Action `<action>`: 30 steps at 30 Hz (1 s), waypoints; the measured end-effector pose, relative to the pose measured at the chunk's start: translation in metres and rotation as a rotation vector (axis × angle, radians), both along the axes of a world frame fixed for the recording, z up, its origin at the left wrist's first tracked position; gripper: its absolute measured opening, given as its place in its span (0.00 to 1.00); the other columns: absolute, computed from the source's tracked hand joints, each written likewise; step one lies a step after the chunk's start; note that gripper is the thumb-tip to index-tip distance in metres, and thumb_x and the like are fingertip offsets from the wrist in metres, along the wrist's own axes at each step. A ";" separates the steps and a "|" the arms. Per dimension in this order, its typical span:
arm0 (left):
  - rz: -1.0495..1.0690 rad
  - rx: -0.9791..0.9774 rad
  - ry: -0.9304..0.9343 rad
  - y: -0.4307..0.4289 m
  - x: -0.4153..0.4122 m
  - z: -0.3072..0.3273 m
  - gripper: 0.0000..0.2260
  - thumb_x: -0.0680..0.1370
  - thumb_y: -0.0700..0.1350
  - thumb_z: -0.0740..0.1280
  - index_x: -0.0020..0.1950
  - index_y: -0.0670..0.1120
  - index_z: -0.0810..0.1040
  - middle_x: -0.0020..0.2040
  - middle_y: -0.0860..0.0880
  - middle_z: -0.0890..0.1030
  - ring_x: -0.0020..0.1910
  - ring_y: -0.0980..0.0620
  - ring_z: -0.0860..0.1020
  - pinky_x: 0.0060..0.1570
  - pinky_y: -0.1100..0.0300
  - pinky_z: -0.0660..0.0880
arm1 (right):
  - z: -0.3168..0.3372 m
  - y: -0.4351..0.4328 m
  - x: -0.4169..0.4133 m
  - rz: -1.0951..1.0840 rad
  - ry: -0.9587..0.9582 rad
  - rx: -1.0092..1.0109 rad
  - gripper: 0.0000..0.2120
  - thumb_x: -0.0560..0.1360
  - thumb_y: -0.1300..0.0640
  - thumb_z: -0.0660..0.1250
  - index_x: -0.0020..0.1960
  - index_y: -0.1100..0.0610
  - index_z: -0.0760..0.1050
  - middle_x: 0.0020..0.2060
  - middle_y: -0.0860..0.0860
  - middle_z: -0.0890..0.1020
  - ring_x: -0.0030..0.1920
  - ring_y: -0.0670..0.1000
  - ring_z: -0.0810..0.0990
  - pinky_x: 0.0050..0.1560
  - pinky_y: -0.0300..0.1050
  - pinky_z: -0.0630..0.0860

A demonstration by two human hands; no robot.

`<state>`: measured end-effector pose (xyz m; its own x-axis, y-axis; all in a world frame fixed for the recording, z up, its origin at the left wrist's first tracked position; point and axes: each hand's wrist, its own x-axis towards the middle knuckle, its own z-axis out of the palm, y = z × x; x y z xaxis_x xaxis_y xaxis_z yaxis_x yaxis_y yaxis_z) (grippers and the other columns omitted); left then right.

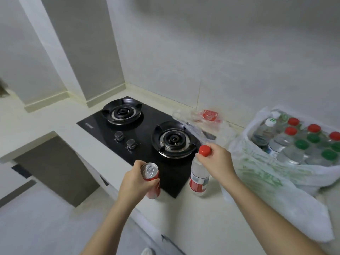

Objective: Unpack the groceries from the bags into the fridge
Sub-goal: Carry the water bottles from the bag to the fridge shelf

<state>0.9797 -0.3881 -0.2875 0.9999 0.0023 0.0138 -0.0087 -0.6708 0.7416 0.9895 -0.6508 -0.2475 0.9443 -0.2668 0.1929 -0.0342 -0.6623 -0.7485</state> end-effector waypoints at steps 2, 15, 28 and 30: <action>0.029 -0.005 0.018 0.002 -0.006 -0.013 0.23 0.63 0.54 0.78 0.50 0.57 0.69 0.43 0.60 0.78 0.43 0.62 0.77 0.35 0.66 0.70 | -0.011 0.004 -0.006 -0.020 -0.002 0.019 0.11 0.67 0.52 0.76 0.38 0.44 0.73 0.32 0.38 0.78 0.36 0.38 0.76 0.35 0.27 0.66; 0.058 -0.060 0.024 0.004 -0.009 -0.041 0.24 0.64 0.54 0.77 0.52 0.59 0.67 0.46 0.62 0.77 0.45 0.61 0.77 0.39 0.63 0.72 | -0.032 0.009 -0.006 -0.025 -0.044 0.057 0.11 0.68 0.52 0.75 0.39 0.44 0.73 0.34 0.39 0.80 0.39 0.36 0.78 0.37 0.30 0.69; 0.073 -0.323 0.006 -0.003 -0.029 -0.093 0.40 0.65 0.49 0.81 0.71 0.57 0.62 0.68 0.56 0.71 0.65 0.57 0.70 0.62 0.58 0.70 | -0.100 0.012 -0.039 -0.079 0.118 0.278 0.37 0.60 0.49 0.81 0.65 0.48 0.69 0.56 0.46 0.73 0.54 0.44 0.75 0.52 0.43 0.76; 0.115 -0.358 0.026 -0.005 -0.033 -0.107 0.42 0.64 0.49 0.81 0.72 0.56 0.62 0.68 0.56 0.70 0.67 0.55 0.70 0.63 0.59 0.69 | -0.117 0.017 -0.040 -0.079 0.121 0.360 0.38 0.59 0.50 0.80 0.66 0.49 0.69 0.56 0.47 0.77 0.56 0.45 0.77 0.57 0.52 0.77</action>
